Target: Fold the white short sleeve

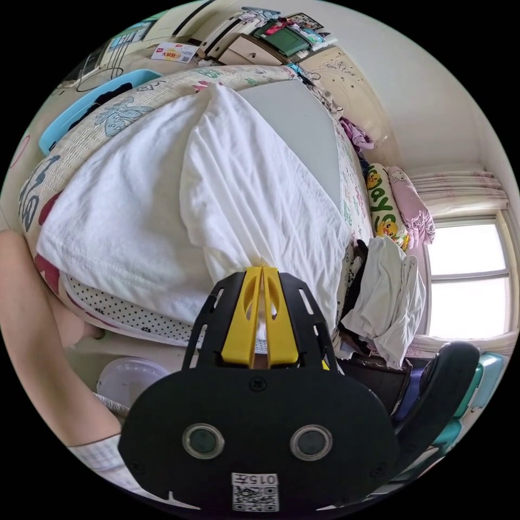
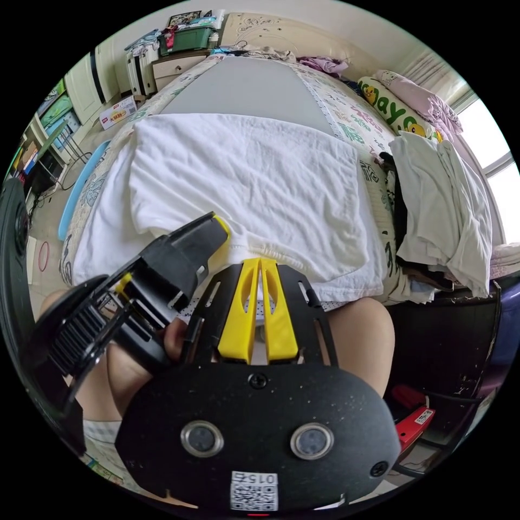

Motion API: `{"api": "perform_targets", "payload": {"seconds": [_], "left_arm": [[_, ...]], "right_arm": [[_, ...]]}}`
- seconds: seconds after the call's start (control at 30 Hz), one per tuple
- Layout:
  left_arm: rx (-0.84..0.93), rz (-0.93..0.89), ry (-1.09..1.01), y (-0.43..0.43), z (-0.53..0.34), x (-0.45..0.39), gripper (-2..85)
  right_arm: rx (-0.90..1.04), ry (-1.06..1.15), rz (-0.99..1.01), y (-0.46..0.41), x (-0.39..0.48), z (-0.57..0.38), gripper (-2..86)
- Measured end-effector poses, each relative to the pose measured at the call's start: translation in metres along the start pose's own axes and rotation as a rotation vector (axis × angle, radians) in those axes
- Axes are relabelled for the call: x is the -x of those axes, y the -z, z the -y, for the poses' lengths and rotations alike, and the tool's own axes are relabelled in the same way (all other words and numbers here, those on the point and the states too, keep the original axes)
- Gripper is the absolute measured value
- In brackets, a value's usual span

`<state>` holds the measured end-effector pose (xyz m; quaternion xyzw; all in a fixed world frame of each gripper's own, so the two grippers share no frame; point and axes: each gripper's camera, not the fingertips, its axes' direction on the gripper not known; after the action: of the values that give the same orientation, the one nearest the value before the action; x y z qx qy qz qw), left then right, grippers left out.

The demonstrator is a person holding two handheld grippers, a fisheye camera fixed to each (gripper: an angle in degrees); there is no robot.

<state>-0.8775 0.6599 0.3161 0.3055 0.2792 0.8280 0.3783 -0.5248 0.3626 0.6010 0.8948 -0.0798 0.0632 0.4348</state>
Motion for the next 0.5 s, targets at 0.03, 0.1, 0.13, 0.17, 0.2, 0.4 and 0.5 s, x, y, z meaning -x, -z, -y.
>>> {"api": "perform_targets", "payload": {"seconds": [0.03,0.1,0.13,0.17,0.2,0.4,0.5], "left_arm": [[0.000,-0.004,-0.003,-0.002,-0.001,0.001,-0.6],[0.005,-0.013,-0.005,-0.005,-0.002,0.003,-0.6],[0.007,-0.017,-0.006,-0.007,-0.003,0.004,-0.6],[0.007,-0.020,-0.005,-0.009,-0.004,0.004,-0.6],[0.007,-0.021,-0.004,-0.010,-0.004,0.005,-0.6],[0.010,-0.035,0.005,-0.019,-0.009,0.007,-0.6],[0.010,-0.040,0.006,-0.025,-0.012,0.010,-0.6]], "right_arm": [[-0.005,-0.002,0.003,0.000,-0.001,-0.001,-0.5],[-0.012,-0.002,0.001,-0.001,-0.001,-0.003,-0.4],[-0.014,0.001,-0.003,-0.002,-0.001,-0.004,-0.4],[-0.014,0.006,-0.007,-0.002,-0.002,-0.004,-0.4],[-0.014,0.008,-0.007,-0.002,-0.002,-0.004,-0.4],[-0.006,0.012,0.002,-0.003,-0.010,-0.005,-0.3],[-0.012,0.009,0.005,-0.003,-0.015,-0.007,-0.3]]}}
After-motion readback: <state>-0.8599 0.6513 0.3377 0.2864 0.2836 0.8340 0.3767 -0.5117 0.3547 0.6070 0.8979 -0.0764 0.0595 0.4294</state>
